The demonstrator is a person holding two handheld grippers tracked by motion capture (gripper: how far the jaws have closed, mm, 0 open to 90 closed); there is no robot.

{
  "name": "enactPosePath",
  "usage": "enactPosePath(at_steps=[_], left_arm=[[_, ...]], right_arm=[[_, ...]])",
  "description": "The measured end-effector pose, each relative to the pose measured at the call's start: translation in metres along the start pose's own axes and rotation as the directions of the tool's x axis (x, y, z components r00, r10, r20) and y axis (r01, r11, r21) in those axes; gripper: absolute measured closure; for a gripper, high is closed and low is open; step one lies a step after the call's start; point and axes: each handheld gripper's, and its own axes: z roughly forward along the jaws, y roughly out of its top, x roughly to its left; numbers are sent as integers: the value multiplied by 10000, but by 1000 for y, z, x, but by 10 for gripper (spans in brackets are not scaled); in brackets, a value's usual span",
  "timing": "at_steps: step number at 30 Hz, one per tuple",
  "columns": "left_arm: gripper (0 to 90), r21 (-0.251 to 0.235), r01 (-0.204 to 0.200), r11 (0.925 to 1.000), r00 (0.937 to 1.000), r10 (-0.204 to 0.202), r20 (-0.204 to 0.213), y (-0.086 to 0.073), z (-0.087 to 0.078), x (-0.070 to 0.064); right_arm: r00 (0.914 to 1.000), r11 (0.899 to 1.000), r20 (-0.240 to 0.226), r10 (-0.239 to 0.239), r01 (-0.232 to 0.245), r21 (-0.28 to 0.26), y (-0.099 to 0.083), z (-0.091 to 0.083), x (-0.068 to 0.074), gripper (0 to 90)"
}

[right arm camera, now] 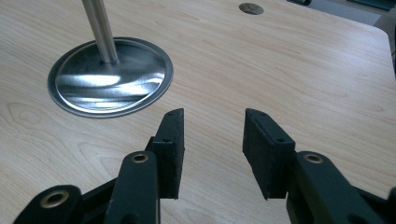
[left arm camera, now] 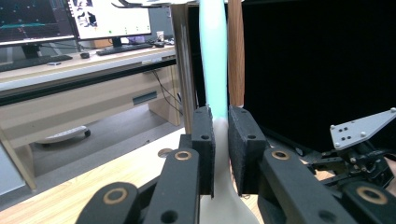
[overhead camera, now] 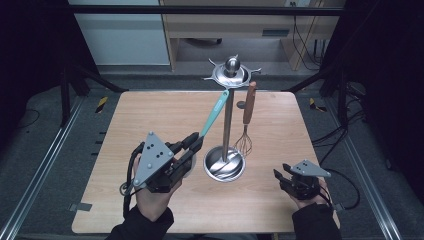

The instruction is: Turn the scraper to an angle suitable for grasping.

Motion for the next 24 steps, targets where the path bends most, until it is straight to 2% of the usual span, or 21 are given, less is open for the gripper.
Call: enactPosePath(at_steps=[16,24], left_arm=[[805,462,-144,9988,9997,153,-203,-5,17,-3],[805,610,-4,9981,9996,22,-288,-8,29,-3]], right_arm=[[10000,10000,-6,-25,25,3,0,0,0,589],[10000,10000,-12,-25,25,20,0,0,0,587]])
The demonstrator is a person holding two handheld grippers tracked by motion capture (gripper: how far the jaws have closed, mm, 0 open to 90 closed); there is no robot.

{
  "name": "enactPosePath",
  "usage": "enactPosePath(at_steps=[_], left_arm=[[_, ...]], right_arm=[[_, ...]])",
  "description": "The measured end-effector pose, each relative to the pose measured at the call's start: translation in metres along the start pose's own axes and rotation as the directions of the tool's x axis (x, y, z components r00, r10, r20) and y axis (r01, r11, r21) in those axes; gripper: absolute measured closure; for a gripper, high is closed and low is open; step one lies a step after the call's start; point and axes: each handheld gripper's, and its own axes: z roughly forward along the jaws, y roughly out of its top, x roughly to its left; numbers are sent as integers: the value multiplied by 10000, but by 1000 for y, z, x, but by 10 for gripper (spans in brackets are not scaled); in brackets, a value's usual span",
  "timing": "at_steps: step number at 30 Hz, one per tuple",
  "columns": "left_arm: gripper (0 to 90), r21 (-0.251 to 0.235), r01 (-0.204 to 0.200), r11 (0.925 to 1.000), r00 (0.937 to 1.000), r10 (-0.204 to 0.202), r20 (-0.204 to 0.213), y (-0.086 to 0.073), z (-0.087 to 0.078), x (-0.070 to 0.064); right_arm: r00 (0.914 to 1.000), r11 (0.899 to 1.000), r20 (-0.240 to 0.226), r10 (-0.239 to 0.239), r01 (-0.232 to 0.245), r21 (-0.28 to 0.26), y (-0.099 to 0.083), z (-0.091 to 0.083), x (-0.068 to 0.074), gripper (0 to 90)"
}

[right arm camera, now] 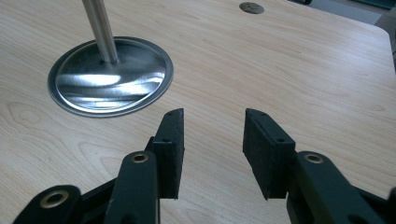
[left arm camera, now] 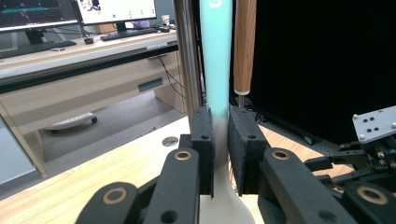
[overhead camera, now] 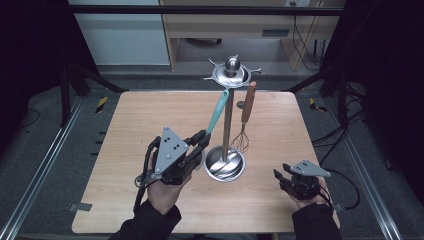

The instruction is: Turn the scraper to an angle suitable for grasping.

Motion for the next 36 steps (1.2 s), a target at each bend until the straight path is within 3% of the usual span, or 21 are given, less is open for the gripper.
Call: enactPosePath(at_steps=[14,18,21,29,36], left_arm=[[801,158,-21,9999,9999,24,-158,-3,13,-1],[790,140,54,9999,10000,-55,73,-4,15,0],[716,134,122,9998,9998,-124,167,-5,15,3],[596,406,205,9990,9995,-214,222,-18,9,20],[563,964,508,9940,9987,-514,34,-44,2,46]], right_arm=[[10000,10000,-27,12,-12,1,0,0,0,584],[10000,10000,-29,11,-11,-12,0,0,0,583],[10000,10000,-41,53,-53,-23,0,0,0,582],[9999,9999,-49,153,-153,-2,0,0,1,577],[9996,9996,-12,274,-274,-14,0,0,0,564]])
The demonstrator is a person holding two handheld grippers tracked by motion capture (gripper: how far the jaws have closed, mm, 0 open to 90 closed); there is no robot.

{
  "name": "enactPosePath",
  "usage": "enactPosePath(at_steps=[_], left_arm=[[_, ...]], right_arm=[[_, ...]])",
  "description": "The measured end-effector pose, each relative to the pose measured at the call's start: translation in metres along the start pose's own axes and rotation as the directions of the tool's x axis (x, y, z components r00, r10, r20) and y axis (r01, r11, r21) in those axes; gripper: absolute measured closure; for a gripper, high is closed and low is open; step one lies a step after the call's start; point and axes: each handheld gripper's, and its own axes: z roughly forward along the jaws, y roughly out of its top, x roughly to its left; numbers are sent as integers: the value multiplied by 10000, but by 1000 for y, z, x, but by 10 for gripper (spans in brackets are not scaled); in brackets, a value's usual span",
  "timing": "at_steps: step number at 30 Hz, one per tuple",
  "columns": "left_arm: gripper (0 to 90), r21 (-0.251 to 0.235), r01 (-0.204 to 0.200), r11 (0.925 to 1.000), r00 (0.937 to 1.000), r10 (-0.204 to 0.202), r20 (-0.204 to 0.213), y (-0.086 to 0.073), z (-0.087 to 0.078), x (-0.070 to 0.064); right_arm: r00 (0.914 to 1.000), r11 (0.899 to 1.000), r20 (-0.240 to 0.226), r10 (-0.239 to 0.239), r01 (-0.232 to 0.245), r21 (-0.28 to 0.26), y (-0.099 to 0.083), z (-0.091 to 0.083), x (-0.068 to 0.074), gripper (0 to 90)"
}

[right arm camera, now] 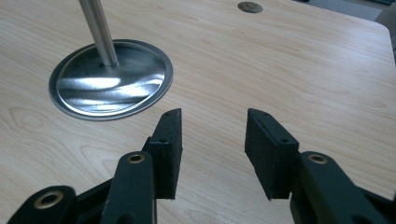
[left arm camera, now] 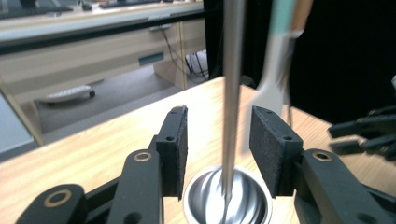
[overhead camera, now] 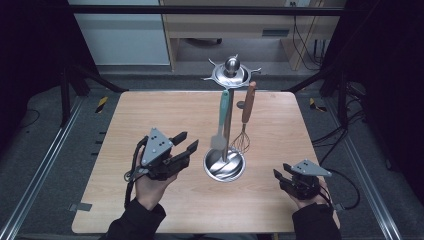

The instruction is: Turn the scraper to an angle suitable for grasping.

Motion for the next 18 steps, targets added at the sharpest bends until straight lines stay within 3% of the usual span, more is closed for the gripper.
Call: enactPosePath(at_steps=[9,18], left_arm=[[539,785,652,9948,9965,-608,-578,-43,-14,41],[516,1750,1114,9782,9856,-862,-1457,-88,-25,74]], right_arm=[[9997,9992,-125,193,-197,-350,2,-2,1,565],[9997,9992,-206,88,-96,-378,2,-3,2,623]])
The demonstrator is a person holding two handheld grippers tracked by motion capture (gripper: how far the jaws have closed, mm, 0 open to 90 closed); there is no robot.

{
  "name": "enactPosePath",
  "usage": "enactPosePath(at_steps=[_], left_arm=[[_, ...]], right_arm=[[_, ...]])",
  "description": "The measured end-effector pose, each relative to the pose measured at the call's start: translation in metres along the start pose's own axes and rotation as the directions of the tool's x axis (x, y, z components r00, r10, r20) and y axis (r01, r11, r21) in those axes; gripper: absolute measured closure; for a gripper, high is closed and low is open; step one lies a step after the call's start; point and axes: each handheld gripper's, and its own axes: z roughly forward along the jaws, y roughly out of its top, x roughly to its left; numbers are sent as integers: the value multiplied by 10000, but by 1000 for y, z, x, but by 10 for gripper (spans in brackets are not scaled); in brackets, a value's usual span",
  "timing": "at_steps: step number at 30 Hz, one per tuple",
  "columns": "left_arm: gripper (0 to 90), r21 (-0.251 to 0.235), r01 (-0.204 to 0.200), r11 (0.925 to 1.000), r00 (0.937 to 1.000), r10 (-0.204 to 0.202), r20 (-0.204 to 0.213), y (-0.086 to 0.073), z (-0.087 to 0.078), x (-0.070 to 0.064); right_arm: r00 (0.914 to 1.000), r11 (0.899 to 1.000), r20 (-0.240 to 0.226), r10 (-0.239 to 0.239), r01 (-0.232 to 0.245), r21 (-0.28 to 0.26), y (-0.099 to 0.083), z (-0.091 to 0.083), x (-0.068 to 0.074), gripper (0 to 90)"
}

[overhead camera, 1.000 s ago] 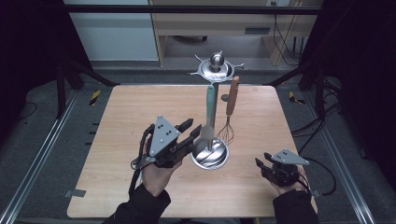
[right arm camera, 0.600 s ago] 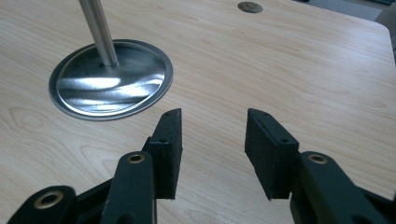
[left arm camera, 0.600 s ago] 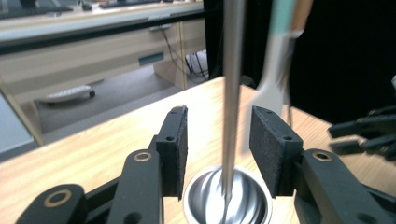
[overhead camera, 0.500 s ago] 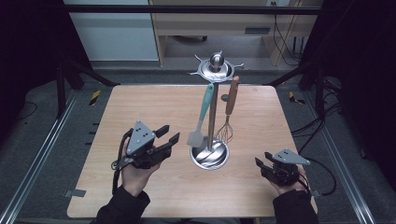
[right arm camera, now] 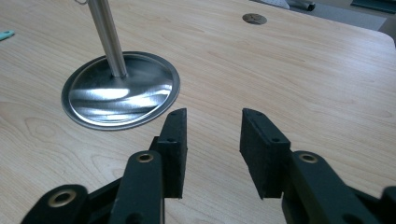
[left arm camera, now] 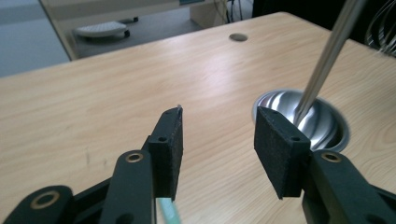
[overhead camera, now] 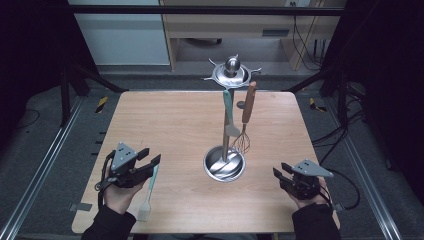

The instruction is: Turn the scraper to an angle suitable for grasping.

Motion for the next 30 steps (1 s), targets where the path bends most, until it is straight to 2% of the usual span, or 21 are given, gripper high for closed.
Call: enactPosePath(at_steps=[4,8,13,15,23,30], left_arm=[[510,492,131,9987,9997,-121,-200,-17,3,12],[509,786,222,9967,9994,-201,-271,-32,7,20],[504,1197,424,9919,9981,-365,-504,-50,10,32],[502,1244,582,9905,9969,-511,-597,-53,11,35],[478,1619,549,9853,9968,-446,-665,-60,20,41],[458,1739,524,9834,9970,-416,-648,-61,22,43]], right_arm=[[9999,10000,-106,-47,47,22,1,0,1,650],[9999,9999,-111,-125,125,15,3,0,2,662],[9998,9995,-179,-52,46,-298,10,-5,3,687],[9996,9989,-285,11,-24,-469,14,-7,4,716],[9982,9914,-606,-31,-48,-1310,45,-19,11,800],[9953,9742,-951,-173,-46,-2258,76,-31,19,900]])
